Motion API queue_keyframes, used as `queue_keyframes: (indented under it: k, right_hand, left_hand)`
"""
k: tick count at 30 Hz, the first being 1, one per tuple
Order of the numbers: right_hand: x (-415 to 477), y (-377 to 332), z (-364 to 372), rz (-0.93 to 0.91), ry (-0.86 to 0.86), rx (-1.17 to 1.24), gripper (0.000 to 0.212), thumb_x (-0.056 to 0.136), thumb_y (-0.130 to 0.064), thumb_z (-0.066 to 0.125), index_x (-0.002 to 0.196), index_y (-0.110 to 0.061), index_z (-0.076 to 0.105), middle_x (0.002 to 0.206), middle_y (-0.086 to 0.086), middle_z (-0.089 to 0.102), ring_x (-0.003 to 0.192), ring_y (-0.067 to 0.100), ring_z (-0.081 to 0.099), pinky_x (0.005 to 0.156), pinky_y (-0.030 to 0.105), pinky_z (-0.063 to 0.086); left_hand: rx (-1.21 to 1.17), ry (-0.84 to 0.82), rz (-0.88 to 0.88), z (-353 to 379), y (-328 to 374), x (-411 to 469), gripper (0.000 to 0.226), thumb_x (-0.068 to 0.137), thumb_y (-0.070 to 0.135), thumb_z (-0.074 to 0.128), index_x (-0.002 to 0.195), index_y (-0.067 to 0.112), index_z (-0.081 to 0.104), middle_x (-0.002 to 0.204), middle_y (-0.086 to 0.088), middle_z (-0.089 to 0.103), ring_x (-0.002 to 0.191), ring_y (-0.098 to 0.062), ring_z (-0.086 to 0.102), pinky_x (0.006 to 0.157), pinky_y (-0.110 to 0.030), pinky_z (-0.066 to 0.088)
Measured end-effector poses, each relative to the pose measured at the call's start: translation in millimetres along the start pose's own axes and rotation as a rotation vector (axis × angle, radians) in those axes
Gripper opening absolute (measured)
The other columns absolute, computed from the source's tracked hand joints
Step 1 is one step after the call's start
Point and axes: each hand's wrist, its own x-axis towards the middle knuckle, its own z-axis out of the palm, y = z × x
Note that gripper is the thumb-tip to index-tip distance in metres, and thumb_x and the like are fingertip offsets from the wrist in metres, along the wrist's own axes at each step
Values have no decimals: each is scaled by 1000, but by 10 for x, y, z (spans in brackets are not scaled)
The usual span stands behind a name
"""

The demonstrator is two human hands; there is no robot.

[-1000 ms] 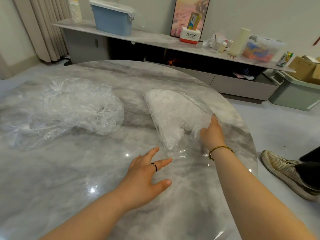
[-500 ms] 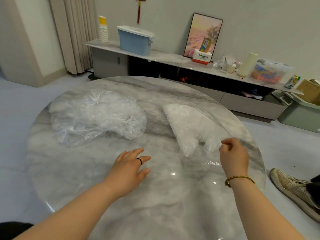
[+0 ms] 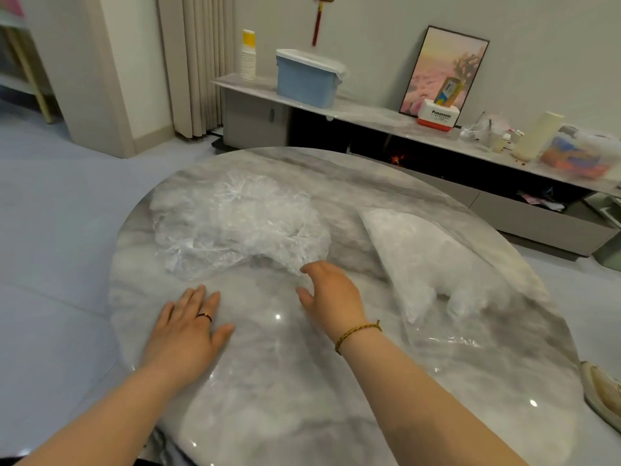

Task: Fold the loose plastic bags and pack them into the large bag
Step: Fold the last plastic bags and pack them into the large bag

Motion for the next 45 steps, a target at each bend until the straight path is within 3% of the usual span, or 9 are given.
queue_keyframes:
  k: [6,10,13,16,23,30,35,42,45]
  right_hand:
    - [439,-66,278,-71,35,-182,46,95,-19,42,138,-8,30,144,7,30,132,21,26,106,26,21]
    - [696,-105,424,-102,62,-253,41,97,-17,38,136,-6,33,142,8,34,138,24,21,111,31,15]
    - [823,-132,414,-149,171,-304,19,75,1,64,95,2,64,97,15,67,120,31,52,102,34,38]
    - [867,-115,278,-183,403,-205,17,46,1,72,45,-9,58,43,1,56,69,26,71,60,31,56]
    - [349,-29,58,-370,609,-67,25,80,-14,48,69,-6,69,70,2,71,80,26,71,71,32,55]
    - [-540,150,139,-550,274,-26,43,95,-21,35,70,-12,69,78,-1,71,79,20,70,80,24,45]
    - [-870,186,155,-553,-3,-58,25,71,-23,44,66,-19,68,73,-7,70,71,11,68,66,20,51]
    - [-1093,297,128,-415,-189,15,25,66,-21,37,61,-15,61,70,-2,68,62,17,66,46,20,51]
    - [-1126,321,101,-333,-196,91,51,69,-31,23,81,-6,65,91,8,69,86,28,64,68,33,53]
  left_hand:
    - [22,4,-10,54,-9,24,74,84,59,-7,147,21,-7,155,0,-14,143,-14,-12,114,-31,-7]
    - [19,-39,-11,59,-12,58,61,97,47,14,147,20,-11,154,-1,-17,142,-15,-16,114,-32,-8]
    - [7,-60,-12,56,-13,89,62,98,46,14,146,20,-13,154,-2,-20,142,-16,-18,114,-33,-10]
    - [-33,-51,-15,57,-20,102,64,98,47,17,146,19,-14,154,-2,-19,142,-15,-17,114,-32,-9]
    - [-414,304,75,-114,50,40,96,84,45,57,132,27,-25,145,14,-19,143,-11,-5,113,-22,0]
    - [-228,441,410,-8,57,-106,129,44,33,90,146,22,12,142,-12,30,120,-23,31,103,-35,33]
    - [41,224,631,157,85,-274,41,61,35,40,85,30,73,105,-1,70,110,-15,42,111,-21,3]
    - [44,48,522,71,129,-430,68,62,54,29,99,17,72,109,4,68,96,-10,66,90,-12,38]
    - [-23,35,445,-65,95,-437,111,48,70,10,146,18,19,151,7,19,138,-9,24,106,-12,11]
